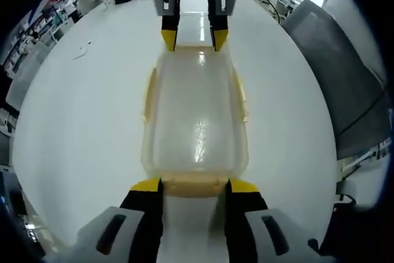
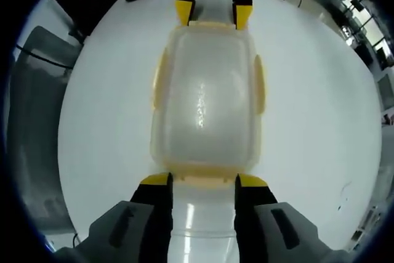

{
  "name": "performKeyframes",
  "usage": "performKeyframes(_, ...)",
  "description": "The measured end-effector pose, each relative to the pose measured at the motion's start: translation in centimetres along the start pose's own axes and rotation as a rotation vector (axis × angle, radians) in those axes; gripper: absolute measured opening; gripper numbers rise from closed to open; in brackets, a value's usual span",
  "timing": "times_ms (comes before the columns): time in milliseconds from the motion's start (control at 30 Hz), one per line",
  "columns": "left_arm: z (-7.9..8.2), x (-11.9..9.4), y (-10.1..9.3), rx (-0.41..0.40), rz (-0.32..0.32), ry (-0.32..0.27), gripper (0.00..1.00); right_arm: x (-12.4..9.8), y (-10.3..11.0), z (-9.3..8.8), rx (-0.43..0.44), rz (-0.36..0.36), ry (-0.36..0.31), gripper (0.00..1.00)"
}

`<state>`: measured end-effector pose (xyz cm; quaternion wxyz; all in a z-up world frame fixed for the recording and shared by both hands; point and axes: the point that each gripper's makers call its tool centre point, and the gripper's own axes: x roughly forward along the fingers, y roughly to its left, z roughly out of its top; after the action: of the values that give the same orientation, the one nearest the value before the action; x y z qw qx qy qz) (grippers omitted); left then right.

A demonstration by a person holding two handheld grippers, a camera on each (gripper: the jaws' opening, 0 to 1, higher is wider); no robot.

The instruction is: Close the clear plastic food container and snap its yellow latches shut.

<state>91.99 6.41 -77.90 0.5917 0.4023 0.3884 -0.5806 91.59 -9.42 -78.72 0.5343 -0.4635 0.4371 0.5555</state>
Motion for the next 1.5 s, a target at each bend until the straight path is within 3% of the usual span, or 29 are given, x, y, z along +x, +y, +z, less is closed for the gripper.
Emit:
performKeyframes(233, -0.3, -1.0, 0.1, 0.000, 0.009, 0.027, 0.32, -0.7, 0.3, 0.5, -0.028, -0.005, 0.017, 0.34)
performKeyframes(433, -0.2, -3.7, -0.1, -0.008, 0.021, 0.035, 0.32, -3.0, 0.7, 1.9, -0.038, -0.018, -0.018, 0.34)
performKeyframes(633, 0.4, -6.5, -1.5, -0.009, 0.030, 0.063, 0.32, -5.1, 1.4, 3.1, -0.065, -0.025, -0.046, 0.34)
performKeyframes(800, 1.1, -8.3, -2.3, -0.023, 0.038, 0.071, 0.32, -6.8, 1.7, 3.3, -0.086, -0.022, -0.065, 0.34)
performKeyframes(1100, 4.0, -9.6, -2.7, -0.030, 0.064, 0.054, 0.32, -9.6, 2.1, 1.5, -0.103, -0.029, -0.085, 0.34)
performKeyframes(1500, 8.6, -7.9, -2.3, 0.003, 0.055, 0.037, 0.32, -11.7, 2.6, -3.4, -0.069, -0.016, -0.087, 0.34)
